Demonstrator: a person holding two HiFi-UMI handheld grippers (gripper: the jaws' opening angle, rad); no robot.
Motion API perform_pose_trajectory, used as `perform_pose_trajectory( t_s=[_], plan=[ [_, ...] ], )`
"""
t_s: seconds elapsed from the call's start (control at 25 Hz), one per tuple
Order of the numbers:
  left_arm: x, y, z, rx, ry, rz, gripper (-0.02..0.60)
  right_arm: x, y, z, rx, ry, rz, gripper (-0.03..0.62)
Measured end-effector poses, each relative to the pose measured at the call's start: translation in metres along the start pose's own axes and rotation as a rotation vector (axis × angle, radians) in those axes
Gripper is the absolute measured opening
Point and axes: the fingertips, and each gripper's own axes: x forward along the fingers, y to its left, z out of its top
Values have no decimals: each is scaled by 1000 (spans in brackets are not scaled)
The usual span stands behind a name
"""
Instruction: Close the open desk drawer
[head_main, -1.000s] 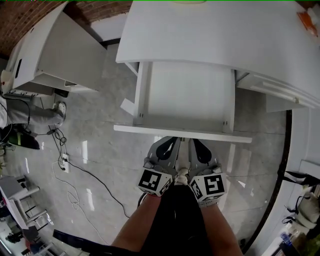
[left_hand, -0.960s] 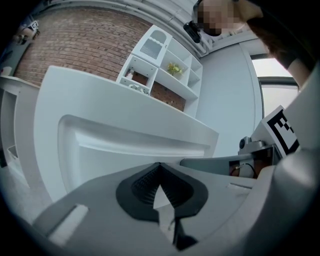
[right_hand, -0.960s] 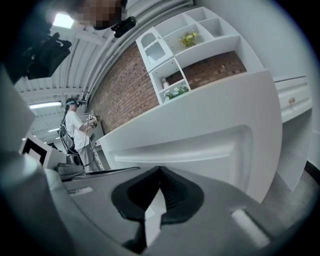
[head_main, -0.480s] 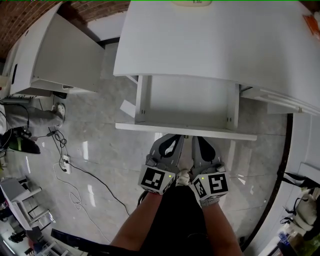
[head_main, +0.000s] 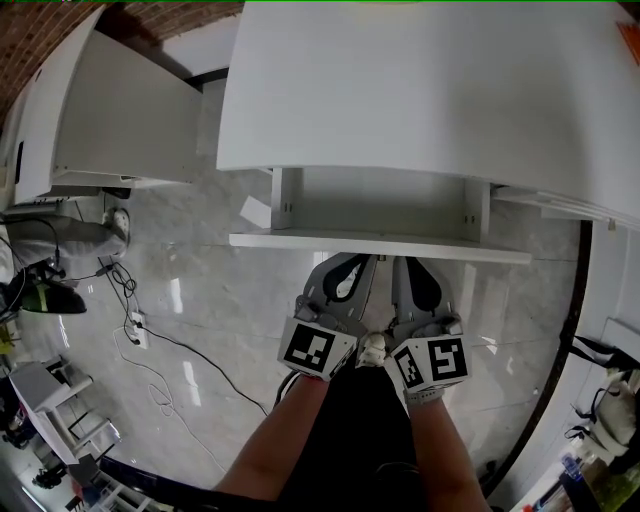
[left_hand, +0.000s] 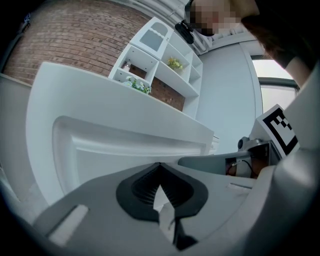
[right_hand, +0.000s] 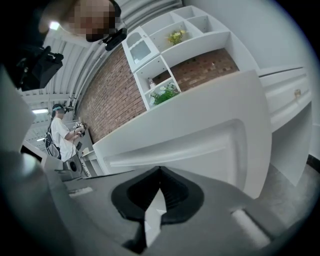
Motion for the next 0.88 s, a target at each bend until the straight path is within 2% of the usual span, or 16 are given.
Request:
perform_pose_trajectory(
  t_s=[0.48, 0.88],
  plan=[
    [22, 16, 9, 14, 30, -31, 2, 26, -10, 12, 16, -35, -25, 2],
    [41, 22, 16, 24, 34, -61, 2, 42, -17, 20, 46, -24, -39, 2]
  ],
)
